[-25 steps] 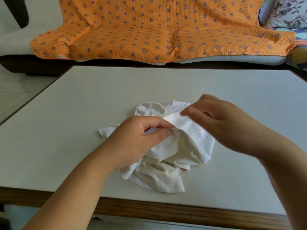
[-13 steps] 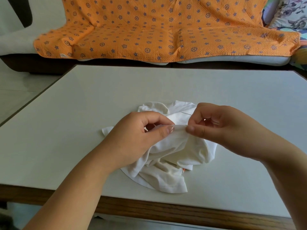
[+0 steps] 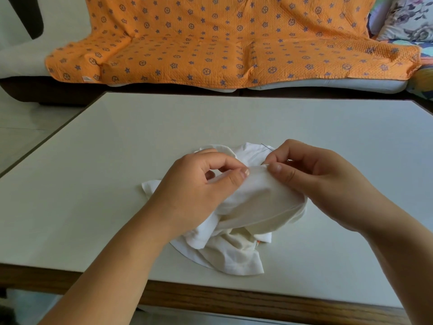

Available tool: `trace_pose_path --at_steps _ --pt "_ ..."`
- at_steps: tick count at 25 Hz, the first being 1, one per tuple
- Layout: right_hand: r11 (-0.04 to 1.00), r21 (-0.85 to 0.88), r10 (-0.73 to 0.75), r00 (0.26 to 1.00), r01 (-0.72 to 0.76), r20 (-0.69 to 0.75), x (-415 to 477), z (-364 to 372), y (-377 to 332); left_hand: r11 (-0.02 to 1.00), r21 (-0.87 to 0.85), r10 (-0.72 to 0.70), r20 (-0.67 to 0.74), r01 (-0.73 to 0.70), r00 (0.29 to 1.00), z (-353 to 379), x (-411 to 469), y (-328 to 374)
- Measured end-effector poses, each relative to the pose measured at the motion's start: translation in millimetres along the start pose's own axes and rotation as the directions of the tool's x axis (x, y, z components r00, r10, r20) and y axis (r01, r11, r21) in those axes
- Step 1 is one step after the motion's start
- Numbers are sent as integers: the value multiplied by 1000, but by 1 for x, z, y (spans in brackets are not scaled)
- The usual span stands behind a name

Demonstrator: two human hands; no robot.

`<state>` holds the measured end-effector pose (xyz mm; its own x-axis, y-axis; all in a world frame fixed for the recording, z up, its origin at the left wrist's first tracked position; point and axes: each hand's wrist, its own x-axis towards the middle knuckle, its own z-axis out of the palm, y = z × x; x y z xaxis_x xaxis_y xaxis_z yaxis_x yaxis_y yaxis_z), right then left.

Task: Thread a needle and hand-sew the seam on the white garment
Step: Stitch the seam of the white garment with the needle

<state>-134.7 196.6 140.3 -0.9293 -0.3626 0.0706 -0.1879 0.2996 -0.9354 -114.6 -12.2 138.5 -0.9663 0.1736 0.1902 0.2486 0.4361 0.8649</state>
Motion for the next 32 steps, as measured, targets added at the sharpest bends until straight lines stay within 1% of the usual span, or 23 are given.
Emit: trace_pose_path --at_steps 2,5,10,13,15,17,22,26,29,32 --pt "1000 -9 -6 1000 6 3 -2 1 1 998 -48 -30 22 31 999 1 0 0" --pt "1000 1 -10 1000 10 11 -3 2 2 994 -98 -40 19 42 999 3 0 -2" --pt "999 37 -21 1000 20 21 -1 0 5 990 -132 -42 82 52 996 0 -2 1" --pt "996 87 -36 999 33 25 0 1 7 990 -136 -33 73 43 997 -1 -2 2" --pt "994 105 -12 999 9 35 0 1 7 989 -141 -30 72 40 997 -1 -3 2" --pt "997 79 9 1000 -12 28 0 0 7 987 -153 -31 70 42 997 -2 -3 2" --pt "999 -49 6 1000 -5 9 -6 2 -1 986 -161 -32 75 44 997 -3 -4 4" --pt "997 -76 -2 999 -1 -49 -7 1 -5 987 -157 -34 59 43 998 -4 -6 6" --pt "999 -52 -1 998 -2 -64 -7 2 -4 989 -144 -25 52 32 998 -5 -6 7" --pt "1000 28 4 996 -2 -84 -7 1 -7 992 -123 -15 38 19 999 -6 -6 7"
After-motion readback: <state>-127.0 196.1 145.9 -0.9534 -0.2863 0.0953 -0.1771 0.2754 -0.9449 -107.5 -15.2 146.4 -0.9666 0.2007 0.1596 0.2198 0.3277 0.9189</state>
